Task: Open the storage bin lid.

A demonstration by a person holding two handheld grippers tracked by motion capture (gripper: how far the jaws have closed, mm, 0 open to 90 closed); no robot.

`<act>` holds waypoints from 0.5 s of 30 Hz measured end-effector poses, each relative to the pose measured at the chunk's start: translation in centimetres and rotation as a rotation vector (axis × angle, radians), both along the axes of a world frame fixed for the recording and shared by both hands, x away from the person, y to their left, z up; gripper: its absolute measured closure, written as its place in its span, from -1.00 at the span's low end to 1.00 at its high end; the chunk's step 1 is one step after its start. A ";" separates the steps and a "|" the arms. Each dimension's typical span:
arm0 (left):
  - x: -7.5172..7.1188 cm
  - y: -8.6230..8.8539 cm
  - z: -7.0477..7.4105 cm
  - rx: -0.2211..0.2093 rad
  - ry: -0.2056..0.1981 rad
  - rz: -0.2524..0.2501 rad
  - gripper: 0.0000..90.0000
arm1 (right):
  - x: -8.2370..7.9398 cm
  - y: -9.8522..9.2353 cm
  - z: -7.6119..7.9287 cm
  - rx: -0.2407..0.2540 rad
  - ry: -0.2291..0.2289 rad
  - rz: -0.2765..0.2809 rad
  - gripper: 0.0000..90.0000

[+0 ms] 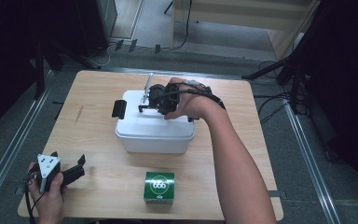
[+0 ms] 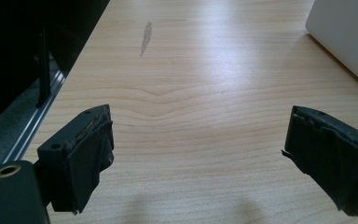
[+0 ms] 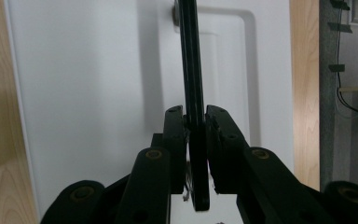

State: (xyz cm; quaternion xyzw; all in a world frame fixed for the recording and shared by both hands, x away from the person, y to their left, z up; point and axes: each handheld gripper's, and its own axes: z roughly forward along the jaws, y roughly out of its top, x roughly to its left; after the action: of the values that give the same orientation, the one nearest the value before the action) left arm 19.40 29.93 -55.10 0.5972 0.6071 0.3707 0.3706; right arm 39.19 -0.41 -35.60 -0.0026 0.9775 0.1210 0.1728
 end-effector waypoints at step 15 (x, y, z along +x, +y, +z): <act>0.1 0.0 0.0 -0.002 0.006 -0.002 -0.82 | 0.0 0.8 0.3 -0.005 -0.006 0.062 0.89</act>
State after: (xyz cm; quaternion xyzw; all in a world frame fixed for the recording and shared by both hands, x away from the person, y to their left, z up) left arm 19.45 29.97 -55.09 0.5986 0.6080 0.3681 0.3696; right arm 39.14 0.36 -35.33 -0.0339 0.9767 0.1238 0.1719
